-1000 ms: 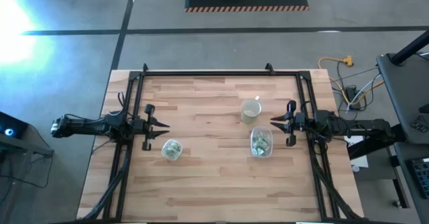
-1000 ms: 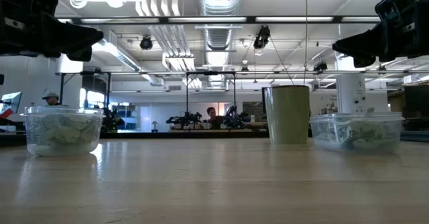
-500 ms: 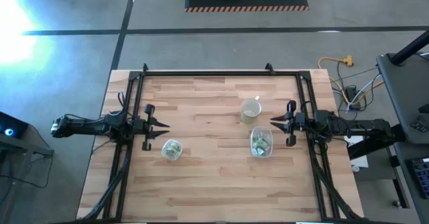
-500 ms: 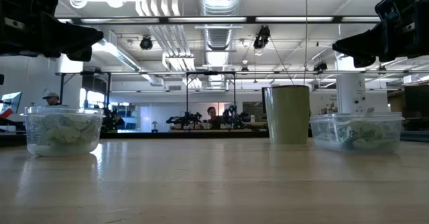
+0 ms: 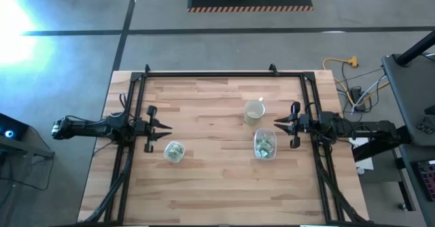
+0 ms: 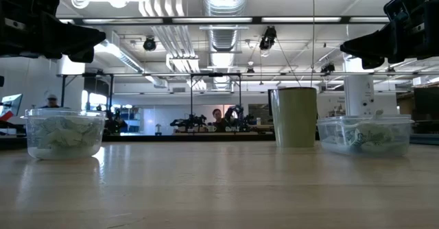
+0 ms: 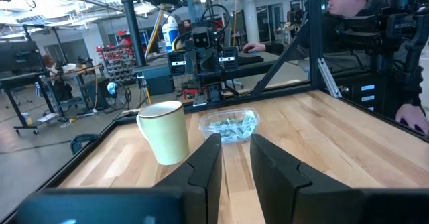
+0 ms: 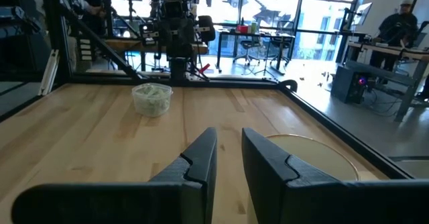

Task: Pick and place Stevia / Truvia into bins
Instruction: Return to Home Position

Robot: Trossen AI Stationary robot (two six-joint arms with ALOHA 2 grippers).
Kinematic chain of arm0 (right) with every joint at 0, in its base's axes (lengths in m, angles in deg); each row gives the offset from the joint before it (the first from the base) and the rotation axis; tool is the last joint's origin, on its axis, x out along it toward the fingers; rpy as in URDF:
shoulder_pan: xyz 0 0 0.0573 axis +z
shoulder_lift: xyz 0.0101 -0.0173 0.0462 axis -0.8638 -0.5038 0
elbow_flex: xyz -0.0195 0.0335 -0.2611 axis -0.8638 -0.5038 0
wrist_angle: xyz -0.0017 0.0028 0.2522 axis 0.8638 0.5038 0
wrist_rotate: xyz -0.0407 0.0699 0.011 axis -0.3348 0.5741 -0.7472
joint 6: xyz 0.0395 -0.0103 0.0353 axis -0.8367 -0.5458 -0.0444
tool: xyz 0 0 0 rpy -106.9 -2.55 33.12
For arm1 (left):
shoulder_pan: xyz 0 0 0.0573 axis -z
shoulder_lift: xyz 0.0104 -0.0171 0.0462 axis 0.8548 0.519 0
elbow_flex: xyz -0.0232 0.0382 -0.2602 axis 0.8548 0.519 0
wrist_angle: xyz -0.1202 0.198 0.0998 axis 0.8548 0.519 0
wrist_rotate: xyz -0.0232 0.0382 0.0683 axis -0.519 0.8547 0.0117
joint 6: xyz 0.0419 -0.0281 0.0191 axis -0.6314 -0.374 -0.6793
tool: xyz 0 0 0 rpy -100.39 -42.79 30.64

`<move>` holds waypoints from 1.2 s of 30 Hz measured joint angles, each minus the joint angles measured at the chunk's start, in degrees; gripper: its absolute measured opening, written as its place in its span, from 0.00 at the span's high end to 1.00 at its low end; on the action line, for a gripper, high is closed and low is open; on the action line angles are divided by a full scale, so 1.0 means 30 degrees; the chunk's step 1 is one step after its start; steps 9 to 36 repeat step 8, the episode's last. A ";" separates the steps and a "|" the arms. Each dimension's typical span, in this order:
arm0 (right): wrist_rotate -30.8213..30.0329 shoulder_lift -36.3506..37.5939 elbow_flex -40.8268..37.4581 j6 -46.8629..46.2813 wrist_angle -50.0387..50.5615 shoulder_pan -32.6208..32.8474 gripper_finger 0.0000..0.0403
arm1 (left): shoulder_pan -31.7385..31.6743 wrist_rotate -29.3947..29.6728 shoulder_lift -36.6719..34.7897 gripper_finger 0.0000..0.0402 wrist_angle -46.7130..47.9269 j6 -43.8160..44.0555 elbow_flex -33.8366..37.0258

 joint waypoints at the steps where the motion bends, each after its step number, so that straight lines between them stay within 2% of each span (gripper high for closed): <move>1: -0.0001 0.0000 0.0000 0.0023 0.0000 -0.0007 0.85 | 0.0002 0.0002 -0.0004 0.84 0.0000 0.0000 0.0000; 36: -0.0002 0.0000 0.0000 -0.0026 0.0000 0.0000 0.85 | -0.0004 0.0002 -0.0005 0.84 0.0000 0.0001 0.0000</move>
